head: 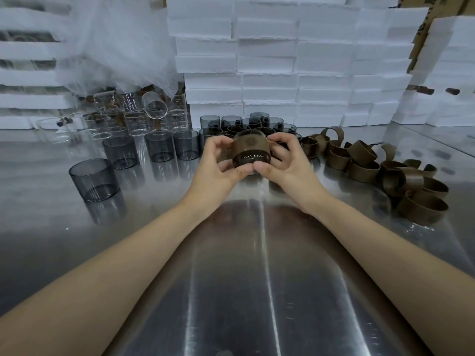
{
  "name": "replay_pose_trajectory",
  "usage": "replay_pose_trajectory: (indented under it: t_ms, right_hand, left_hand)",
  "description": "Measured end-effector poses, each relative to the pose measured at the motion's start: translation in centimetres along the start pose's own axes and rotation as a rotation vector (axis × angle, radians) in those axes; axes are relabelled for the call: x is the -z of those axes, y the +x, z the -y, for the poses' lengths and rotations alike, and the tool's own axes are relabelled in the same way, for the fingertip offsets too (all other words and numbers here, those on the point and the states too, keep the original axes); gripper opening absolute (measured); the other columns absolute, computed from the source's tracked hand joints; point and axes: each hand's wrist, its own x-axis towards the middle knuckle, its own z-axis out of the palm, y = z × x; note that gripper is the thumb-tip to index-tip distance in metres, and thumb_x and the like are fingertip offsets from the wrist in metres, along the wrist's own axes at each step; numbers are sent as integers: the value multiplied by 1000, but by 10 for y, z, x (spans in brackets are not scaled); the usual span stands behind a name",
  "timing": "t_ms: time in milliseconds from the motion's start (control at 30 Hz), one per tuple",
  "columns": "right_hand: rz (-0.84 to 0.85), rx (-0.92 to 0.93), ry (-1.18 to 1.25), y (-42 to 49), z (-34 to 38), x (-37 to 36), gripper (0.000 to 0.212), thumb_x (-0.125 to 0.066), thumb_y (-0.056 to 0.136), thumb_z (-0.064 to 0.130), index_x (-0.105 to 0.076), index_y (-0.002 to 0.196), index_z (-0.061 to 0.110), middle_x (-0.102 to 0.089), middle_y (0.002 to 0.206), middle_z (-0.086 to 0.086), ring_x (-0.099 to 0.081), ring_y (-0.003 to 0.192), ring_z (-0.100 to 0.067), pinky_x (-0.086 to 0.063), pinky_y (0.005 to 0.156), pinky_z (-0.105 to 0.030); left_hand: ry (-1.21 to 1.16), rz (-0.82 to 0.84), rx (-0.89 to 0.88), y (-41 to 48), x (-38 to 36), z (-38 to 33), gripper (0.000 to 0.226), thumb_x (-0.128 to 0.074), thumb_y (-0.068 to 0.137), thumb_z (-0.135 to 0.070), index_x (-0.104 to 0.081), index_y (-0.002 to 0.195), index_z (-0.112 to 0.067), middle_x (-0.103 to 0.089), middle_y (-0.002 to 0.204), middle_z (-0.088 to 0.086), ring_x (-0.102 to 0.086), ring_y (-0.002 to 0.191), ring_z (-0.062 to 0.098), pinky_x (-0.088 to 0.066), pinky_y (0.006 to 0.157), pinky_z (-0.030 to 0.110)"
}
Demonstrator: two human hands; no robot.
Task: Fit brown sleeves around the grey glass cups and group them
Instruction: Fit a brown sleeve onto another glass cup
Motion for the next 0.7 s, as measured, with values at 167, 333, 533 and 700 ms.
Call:
replay_pose_trajectory:
  t_ms: [167,333,533,700]
  right_hand:
    - [-4,-18,-38,1,5,4,50,-70,75,-14,-42,107,12,-56,113,-9,-63,102,-23,-54,86,-27]
    - [5,-29,-34,0,7,2,50,-70,74,-15,-40,103,13,-53,119,-14,-62,105,-29,-53,91,-35]
    - [18,-22,-52,0,7,3,48,-70,76,-14,-40,104,12,-51,123,-17,-63,106,-29,-55,88,-31]
    - [19,-90,-40,-2,3,3,48,-72,74,21,-40,109,18,-55,123,-15,-65,102,-21,-53,90,-38]
  left_hand:
    - [46,44,-18,1,0,1,47,-70,83,4,-41,107,-25,-57,118,-8,-67,97,6,-54,83,24]
    - [66,80,-30,2,4,3,47,-67,85,4,-40,115,-18,-57,120,-6,-66,100,2,-53,87,25]
    - [38,88,-25,3,4,7,47,-67,85,5,-41,112,-22,-57,120,-5,-66,100,4,-52,85,24]
    - [58,92,-21,5,3,10,52,-71,79,11,-40,104,-22,-52,119,-8,-65,96,2,-52,81,19]
